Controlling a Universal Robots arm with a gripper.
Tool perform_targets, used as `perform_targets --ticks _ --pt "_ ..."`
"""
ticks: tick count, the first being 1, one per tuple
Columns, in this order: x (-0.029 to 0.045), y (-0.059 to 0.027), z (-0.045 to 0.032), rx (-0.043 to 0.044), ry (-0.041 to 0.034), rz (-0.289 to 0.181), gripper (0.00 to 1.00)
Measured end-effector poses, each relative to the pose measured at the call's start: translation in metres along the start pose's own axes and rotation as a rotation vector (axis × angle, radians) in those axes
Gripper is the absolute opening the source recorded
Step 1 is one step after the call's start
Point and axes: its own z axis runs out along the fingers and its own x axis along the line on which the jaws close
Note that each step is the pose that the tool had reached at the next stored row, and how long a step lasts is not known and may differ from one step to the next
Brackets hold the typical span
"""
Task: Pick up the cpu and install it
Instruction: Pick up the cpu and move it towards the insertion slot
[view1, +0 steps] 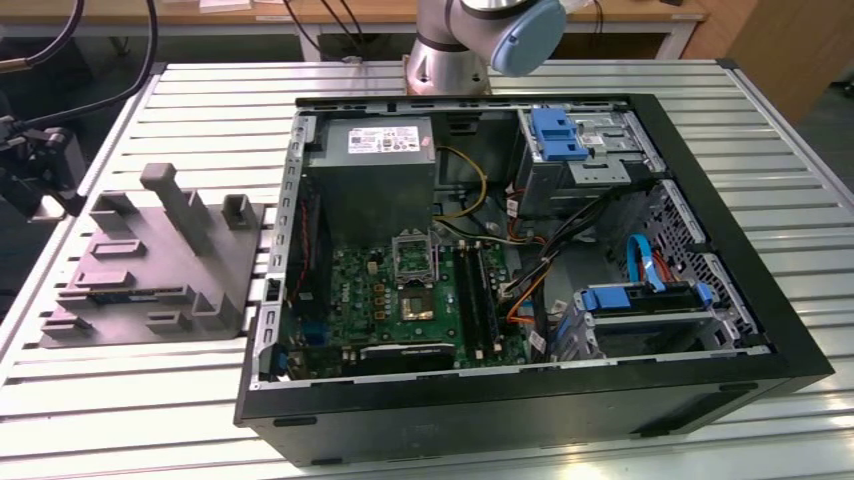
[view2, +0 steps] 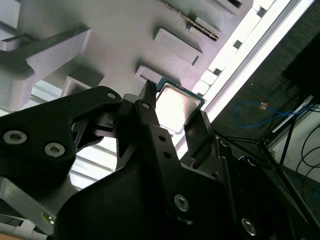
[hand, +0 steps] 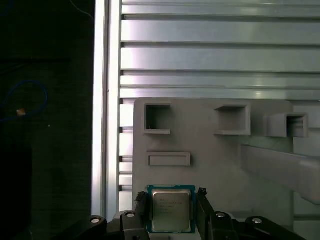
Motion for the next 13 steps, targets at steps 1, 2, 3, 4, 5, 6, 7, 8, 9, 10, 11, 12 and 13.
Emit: perform_targets --ticks 1,2,3,4,5,6,7,8,9,10,11,12,13 --pt "0.0 0.0001 -0.0004 -0.0001 -0.0001 0.0 0.47" --pt "0.0 0.0002 -0.0009 -0.0001 -0.0001 0.0 0.47" --pt "0.0 0.0003 -0.0014 -0.0001 0.0001 0.0 0.47" --pt "0.0 0.0004 -0.0018 -0.0001 0.0 0.0 0.47" --pt "0.0 0.0004 -0.0024 -0.0001 0.0 0.0 0.47" --pt "0.0 0.0005 -0.0029 0.0 0.0 0.0 0.47" --pt "0.0 0.0006 -0.0032 -0.0001 -0.0002 0.0 0.47" --pt "-0.0001 0.0007 -0.0034 -0.0002 -0.0003 0.0 0.47" --pt "0.0 0.0007 -0.0038 -0.0001 -0.0001 0.0 0.47" --pt "0.0 0.0008 -0.0041 -0.0001 0.0 0.0 0.47" --pt "0.0 0.0009 -0.0044 0.0 0.0001 0.0 0.47" --pt "0.0 0.001 -0.0045 -0.0001 -0.0001 0.0 0.47" --pt "0.0 0.0011 -0.0047 -0.0001 -0.0001 0.0 0.47"
